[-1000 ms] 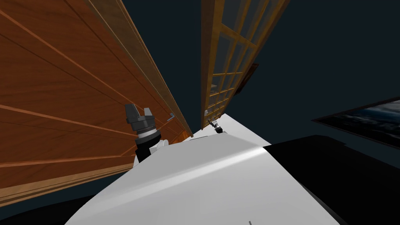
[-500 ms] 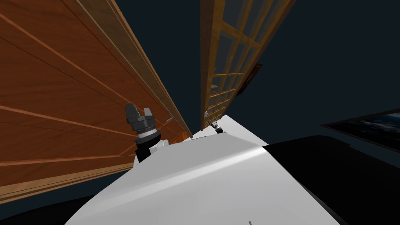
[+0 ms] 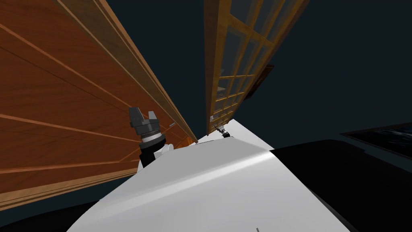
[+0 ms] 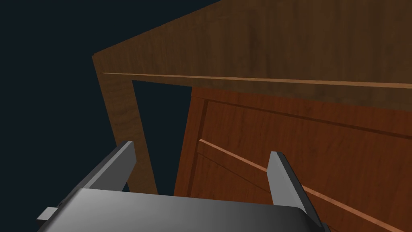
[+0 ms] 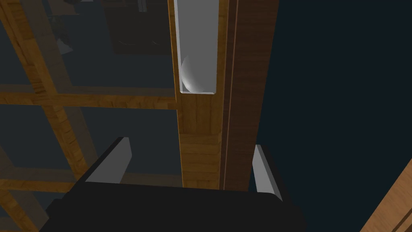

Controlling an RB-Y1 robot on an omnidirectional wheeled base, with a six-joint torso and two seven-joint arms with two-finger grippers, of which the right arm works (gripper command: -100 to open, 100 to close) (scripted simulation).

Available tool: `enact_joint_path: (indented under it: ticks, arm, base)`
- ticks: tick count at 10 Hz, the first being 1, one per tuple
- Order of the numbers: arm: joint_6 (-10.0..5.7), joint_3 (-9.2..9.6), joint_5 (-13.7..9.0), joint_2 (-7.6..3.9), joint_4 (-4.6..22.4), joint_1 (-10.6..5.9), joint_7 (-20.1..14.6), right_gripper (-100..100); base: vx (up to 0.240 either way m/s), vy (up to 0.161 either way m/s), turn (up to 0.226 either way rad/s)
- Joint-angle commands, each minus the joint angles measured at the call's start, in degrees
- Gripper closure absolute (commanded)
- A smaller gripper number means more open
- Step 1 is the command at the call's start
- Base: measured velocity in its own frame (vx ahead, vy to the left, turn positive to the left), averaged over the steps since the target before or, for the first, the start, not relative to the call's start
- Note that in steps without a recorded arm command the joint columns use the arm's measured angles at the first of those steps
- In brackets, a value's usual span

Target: Pull the door open

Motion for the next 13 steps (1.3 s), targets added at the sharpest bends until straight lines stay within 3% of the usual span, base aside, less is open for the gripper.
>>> enact_joint_path:
  ticks: [1,2,7,11,13]
  arm:
    - [-0.72,0.01,0.3,-0.17,2.0,-0.59,1.3,-100]
    - [-0.43,0.0,0.2,-0.09,1.2,-0.37,0.7,-100]
    - [0.94,-5.77,-3.2,1.7,6.2,-3.94,4.8,-100]
    - [2.05,-10.07,-5.7,3.11,9.8,-6.62,7.8,-100]
    - [2.03,-9.81,-5.6,3.36,9.4,-6.13,7.7,-100]
  base:
    - [0.045,-0.05,0.057]
    - [0.024,-0.025,0.016]
    - [-0.038,0.01,0.29]
    - [0.1,-0.053,0.288]
    - [0.13,-0.066,0.064]
